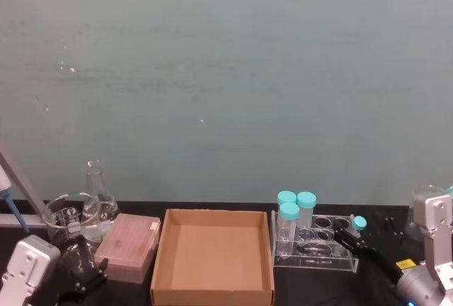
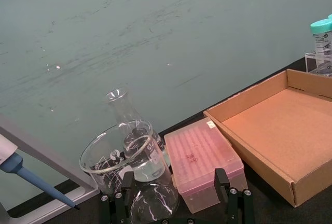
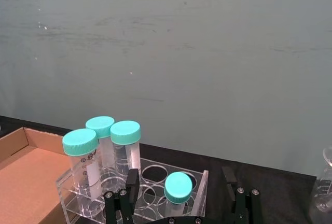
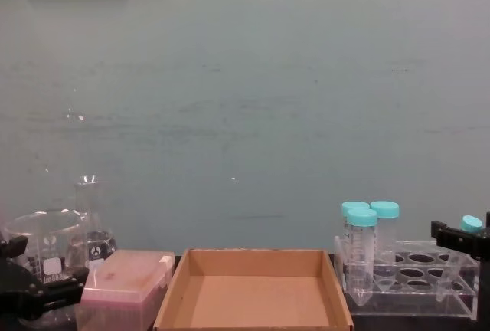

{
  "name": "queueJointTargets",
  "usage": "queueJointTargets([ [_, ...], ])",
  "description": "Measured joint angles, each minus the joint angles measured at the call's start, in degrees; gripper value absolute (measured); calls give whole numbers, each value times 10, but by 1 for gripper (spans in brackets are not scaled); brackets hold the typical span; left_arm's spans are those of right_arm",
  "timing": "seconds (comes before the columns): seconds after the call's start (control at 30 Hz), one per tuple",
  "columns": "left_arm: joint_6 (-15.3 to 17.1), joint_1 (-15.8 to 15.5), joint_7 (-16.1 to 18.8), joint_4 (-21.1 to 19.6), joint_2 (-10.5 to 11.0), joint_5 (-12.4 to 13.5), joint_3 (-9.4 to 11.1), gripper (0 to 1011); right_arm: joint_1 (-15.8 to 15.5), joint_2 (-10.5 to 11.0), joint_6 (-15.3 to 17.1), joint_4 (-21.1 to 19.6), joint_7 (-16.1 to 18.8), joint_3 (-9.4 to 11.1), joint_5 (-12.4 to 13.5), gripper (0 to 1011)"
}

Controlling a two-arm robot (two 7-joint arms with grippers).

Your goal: Use the right hand to move the test tube from the test tube rack into the box.

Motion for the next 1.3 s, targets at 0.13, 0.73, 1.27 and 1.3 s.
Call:
queueJointTargets([
  [0.13, 0, 0, 0, 0, 0, 0, 0, 1000, 2, -2, -1, 4, 1, 0, -4, 1000],
  [0.73, 0, 0, 0, 0, 0, 0, 0, 1000, 0, 0, -1, 0, 1, 0, -2, 713],
  [1.27, 0, 0, 0, 0, 0, 0, 0, 1000, -1, 0, -1, -1, 1, 0, -1, 272],
  [1.3, 0, 0, 0, 0, 0, 0, 0, 1000, -1, 0, -1, -1, 1, 0, -1, 272],
])
